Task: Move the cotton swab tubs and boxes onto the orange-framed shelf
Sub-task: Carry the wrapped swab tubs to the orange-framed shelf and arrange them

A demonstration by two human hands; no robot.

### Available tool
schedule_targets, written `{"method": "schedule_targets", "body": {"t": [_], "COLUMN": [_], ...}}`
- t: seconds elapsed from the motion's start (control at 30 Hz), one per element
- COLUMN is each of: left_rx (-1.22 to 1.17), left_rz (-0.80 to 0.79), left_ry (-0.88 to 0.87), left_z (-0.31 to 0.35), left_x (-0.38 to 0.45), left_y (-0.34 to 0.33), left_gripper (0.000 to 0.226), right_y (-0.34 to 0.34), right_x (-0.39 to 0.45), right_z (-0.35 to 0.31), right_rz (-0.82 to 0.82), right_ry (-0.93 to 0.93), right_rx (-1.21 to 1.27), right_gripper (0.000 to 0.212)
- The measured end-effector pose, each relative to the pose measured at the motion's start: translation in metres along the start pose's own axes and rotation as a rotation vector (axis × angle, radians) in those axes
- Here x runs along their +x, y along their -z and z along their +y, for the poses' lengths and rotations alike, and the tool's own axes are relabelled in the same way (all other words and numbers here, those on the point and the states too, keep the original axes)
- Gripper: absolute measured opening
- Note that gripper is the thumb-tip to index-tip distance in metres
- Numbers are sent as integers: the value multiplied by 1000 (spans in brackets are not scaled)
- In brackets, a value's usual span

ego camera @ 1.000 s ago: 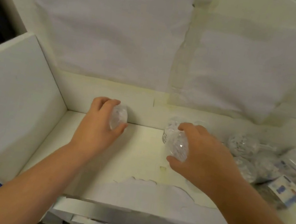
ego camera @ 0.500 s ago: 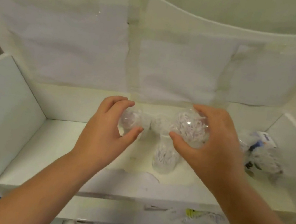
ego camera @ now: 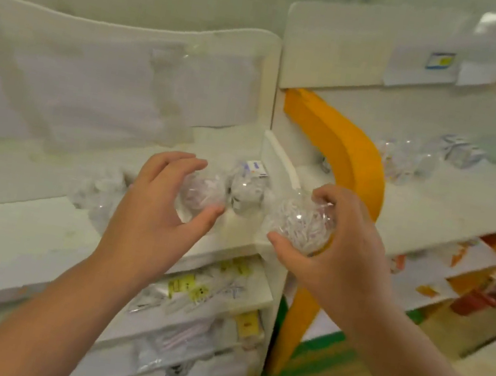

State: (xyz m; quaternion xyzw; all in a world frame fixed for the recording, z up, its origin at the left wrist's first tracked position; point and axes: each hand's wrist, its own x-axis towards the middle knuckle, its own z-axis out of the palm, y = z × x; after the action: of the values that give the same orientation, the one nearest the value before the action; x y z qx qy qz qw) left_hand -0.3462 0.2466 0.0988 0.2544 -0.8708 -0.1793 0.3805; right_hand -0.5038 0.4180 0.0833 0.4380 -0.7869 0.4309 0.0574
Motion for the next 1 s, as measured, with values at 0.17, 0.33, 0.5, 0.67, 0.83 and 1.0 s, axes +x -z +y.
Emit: {"method": "schedule_targets", "body": {"t": [0.17, 0.33, 0.5, 0.67, 0.83, 1.0], "left_rx": [-85, -161, -175, -198, -225, -206], "left_rz": [-76, -179, -244, -235, -215, -222], "left_ry": [-77, -158, -228, -237, -198, -165], "left_z": [80, 143, 182, 208, 225, 231], "left_x": [-6, -1, 18, 54, 84, 95], "left_y": [-57, -110, -159, -210, -250, -279], "left_gripper": [52, 49, 54, 53, 53, 52], "right_y": [80, 136, 167, 187, 198, 198], "right_x": [-30, -43, -36, -5, 38, 78], "right_z": [53, 103, 150, 198, 238, 277], "right_rz": [14, 65, 105, 120, 104, 105], "right_ry": [-95, -200, -262, -296, -300, -295], "right_rx": [-71, -114, -141, -171, -172, -141], "right_gripper": [74, 75, 74, 75, 74, 73]}}
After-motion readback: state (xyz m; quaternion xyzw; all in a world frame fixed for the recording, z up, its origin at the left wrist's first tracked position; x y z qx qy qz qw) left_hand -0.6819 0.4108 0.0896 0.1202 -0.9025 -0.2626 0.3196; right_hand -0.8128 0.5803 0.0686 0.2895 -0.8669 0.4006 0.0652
